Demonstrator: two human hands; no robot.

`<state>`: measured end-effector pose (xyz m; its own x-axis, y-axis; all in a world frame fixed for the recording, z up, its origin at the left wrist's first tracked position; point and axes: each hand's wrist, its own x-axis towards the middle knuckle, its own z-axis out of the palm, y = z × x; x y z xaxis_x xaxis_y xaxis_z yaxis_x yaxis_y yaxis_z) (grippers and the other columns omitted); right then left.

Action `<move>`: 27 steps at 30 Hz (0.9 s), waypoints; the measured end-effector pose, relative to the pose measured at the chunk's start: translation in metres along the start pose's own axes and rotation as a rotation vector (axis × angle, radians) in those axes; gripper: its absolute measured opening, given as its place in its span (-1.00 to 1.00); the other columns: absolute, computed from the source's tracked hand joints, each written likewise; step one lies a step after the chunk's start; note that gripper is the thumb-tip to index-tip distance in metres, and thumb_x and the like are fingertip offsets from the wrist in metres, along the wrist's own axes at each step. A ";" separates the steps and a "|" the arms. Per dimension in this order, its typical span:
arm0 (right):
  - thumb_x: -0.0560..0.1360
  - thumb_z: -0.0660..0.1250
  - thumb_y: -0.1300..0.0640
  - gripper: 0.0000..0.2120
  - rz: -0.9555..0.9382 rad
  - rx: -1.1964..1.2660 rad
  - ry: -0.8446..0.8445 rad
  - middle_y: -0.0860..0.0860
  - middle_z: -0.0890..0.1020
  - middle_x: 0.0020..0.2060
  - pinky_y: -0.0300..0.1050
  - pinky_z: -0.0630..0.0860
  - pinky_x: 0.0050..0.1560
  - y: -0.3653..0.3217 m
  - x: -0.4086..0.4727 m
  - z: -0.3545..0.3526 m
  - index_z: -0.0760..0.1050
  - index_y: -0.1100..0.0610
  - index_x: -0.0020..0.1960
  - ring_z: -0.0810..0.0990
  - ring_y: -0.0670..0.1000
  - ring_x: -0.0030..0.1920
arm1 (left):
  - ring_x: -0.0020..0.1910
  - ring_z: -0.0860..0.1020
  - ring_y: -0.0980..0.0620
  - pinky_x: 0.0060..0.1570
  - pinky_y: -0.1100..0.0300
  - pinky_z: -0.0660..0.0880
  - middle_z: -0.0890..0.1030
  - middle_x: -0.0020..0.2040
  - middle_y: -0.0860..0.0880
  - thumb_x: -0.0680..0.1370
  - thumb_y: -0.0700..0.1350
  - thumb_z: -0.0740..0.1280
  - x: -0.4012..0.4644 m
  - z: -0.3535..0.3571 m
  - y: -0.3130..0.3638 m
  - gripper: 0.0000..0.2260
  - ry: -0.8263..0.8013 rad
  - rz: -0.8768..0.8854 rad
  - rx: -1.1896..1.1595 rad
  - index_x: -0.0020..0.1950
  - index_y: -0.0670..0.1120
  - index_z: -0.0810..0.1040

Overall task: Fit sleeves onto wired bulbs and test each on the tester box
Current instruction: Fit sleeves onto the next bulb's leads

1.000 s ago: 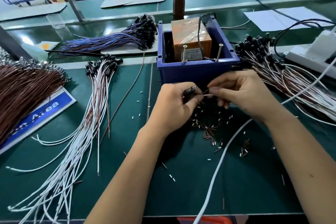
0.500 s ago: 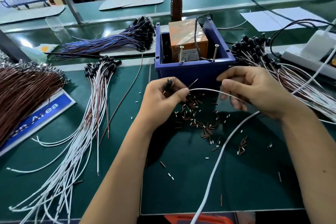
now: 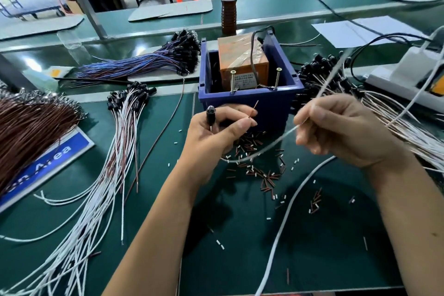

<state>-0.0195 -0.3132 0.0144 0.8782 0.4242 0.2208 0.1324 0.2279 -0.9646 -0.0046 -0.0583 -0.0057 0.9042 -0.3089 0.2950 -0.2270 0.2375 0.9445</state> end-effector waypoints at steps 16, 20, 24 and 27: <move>0.66 0.34 0.12 -0.83 0.232 -0.198 -0.053 0.17 0.71 -0.25 -0.25 0.47 -0.50 0.024 0.017 0.042 0.70 0.11 -0.01 0.59 -0.01 -0.41 | -0.44 0.32 0.12 -0.44 0.35 0.13 0.71 -0.17 -0.03 0.57 -0.04 0.37 -0.003 0.001 0.006 -0.85 -0.164 -0.293 -0.197 -0.15 -0.01 0.70; 0.64 0.32 0.10 -0.80 0.111 -0.059 0.171 0.10 0.65 -0.26 -0.25 0.42 -0.51 0.030 0.021 0.040 0.69 0.15 0.11 0.55 -0.04 -0.38 | -0.55 0.25 0.26 -0.53 0.44 0.19 0.70 -0.19 -0.07 0.54 -0.04 0.38 -0.002 0.000 0.003 -0.85 -0.266 -0.367 -0.221 -0.17 -0.04 0.69; 0.58 0.40 0.09 -0.83 0.044 -0.154 0.174 0.14 0.62 -0.30 -0.22 0.42 -0.51 0.032 0.020 0.044 0.71 0.16 -0.01 0.52 -0.02 -0.38 | -0.57 0.23 0.27 -0.54 0.45 0.19 0.70 -0.20 -0.09 0.53 -0.05 0.39 -0.001 -0.001 0.001 -0.85 -0.291 -0.395 -0.227 -0.19 -0.04 0.70; 0.54 0.44 0.07 -0.85 -0.005 -0.174 0.243 0.13 0.61 -0.34 -0.23 0.38 -0.55 0.031 0.020 0.045 0.72 0.14 -0.07 0.49 -0.04 -0.44 | -0.57 0.24 0.27 -0.55 0.48 0.20 0.70 -0.20 -0.07 0.53 -0.05 0.38 -0.001 -0.002 0.000 -0.85 -0.289 -0.377 -0.248 -0.19 -0.03 0.69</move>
<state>-0.0182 -0.2582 -0.0043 0.9588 0.1966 0.2051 0.1956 0.0670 -0.9784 -0.0048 -0.0565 -0.0058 0.7621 -0.6475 0.0028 0.2180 0.2606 0.9405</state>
